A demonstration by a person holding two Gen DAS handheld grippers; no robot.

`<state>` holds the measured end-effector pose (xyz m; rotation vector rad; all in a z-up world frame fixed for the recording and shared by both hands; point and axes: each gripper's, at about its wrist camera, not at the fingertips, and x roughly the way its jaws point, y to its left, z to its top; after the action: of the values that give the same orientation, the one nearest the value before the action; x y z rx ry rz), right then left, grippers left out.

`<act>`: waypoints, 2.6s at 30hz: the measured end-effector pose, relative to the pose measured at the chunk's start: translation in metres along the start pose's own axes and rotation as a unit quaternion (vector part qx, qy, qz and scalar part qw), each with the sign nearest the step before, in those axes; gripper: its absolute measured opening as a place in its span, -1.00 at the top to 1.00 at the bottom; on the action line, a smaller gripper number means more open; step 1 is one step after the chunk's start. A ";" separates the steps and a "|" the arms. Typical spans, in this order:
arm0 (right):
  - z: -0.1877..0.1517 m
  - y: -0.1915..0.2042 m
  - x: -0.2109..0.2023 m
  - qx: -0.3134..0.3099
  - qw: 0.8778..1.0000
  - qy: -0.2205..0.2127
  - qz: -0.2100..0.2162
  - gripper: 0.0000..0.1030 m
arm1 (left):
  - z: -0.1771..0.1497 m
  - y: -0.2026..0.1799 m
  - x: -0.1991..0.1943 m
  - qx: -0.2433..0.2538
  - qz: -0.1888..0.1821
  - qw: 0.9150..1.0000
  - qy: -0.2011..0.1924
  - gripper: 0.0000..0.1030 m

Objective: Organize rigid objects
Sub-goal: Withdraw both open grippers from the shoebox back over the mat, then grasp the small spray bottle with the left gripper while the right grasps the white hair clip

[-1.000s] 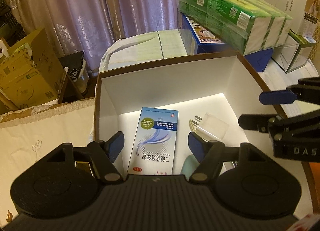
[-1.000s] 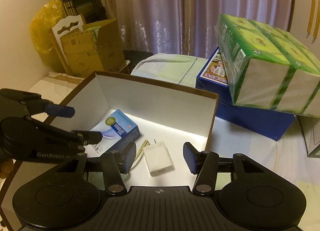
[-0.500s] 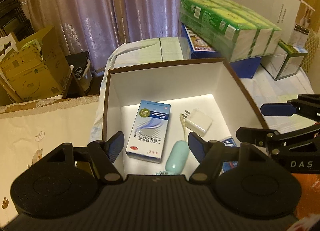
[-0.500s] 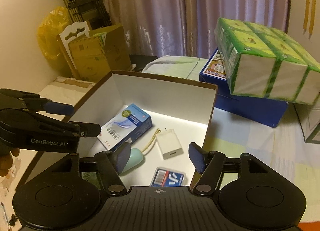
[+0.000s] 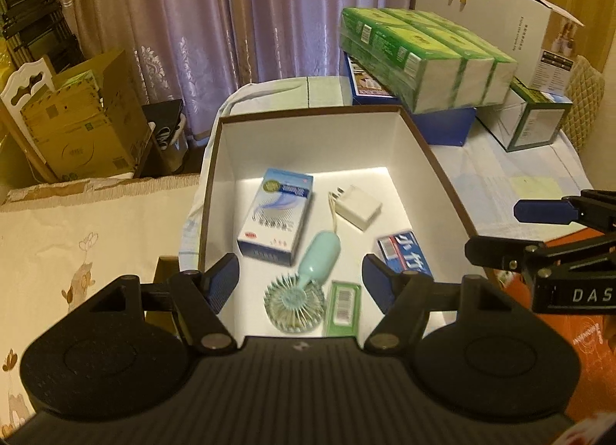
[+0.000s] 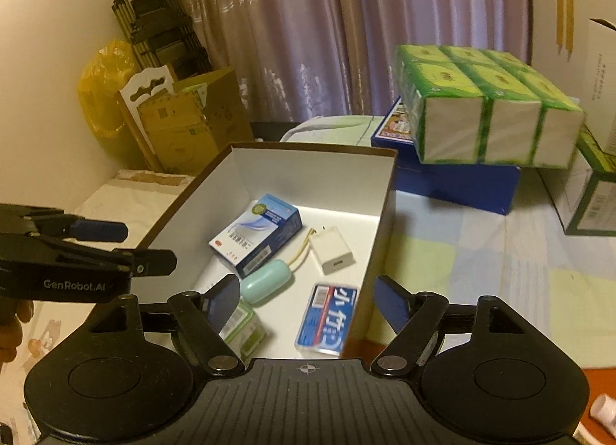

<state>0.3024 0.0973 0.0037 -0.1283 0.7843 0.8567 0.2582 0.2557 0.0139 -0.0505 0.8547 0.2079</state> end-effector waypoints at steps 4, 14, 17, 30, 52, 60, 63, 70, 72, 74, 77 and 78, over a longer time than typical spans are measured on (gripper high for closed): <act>-0.012 0.000 -0.017 0.006 1.000 -0.002 0.003 -0.45 | -0.013 -0.007 -0.014 -0.007 -0.003 1.000 -0.001 -0.31; -0.044 -0.001 -0.056 0.010 1.000 -0.003 0.006 -0.46 | -0.048 -0.034 -0.045 -0.018 0.000 1.000 -0.007 -0.31; -0.055 -0.004 -0.068 0.011 1.000 -0.001 0.005 -0.46 | -0.059 -0.048 -0.048 -0.019 -0.007 1.000 0.003 -0.31; -0.095 -0.035 -0.104 0.020 0.999 0.029 0.004 -0.46 | -0.087 -0.107 -0.060 -0.014 -0.028 0.999 0.025 -0.31; -0.136 -0.103 -0.145 0.033 0.998 0.057 -0.020 -0.46 | -0.107 -0.198 -0.046 0.017 -0.061 0.996 0.065 -0.30; -0.147 -0.132 -0.156 0.058 0.996 0.060 -0.038 -0.46 | -0.106 -0.224 -0.038 0.031 -0.070 0.995 0.070 -0.30; -0.151 -0.142 -0.160 0.067 0.995 0.061 -0.044 -0.46 | -0.106 -0.232 -0.034 0.035 -0.073 0.994 0.073 -0.30; -0.160 -0.164 -0.164 0.085 0.993 0.064 -0.058 -0.46 | -0.107 -0.247 -0.023 0.047 -0.083 0.993 0.075 -0.30; -0.163 -0.170 -0.164 0.090 0.992 0.064 -0.064 -0.46 | -0.106 -0.253 -0.020 0.054 -0.087 0.992 0.072 -0.30; -0.166 -0.176 -0.163 0.092 0.991 0.063 -0.071 -0.46 | -0.104 -0.258 -0.016 0.061 -0.092 0.992 0.068 -0.30; -0.170 -0.185 -0.162 0.091 0.991 0.062 -0.079 -0.46 | -0.100 -0.264 -0.008 0.070 -0.099 0.990 0.065 -0.29; -0.171 -0.187 -0.161 0.090 0.991 0.061 -0.080 -0.46 | -0.098 -0.266 -0.005 0.074 -0.101 0.990 0.064 -0.29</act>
<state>0.2755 -0.1968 -0.0485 -0.0836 0.9488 0.6268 0.2359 -0.0178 -0.0573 -0.0112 0.9836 -0.0510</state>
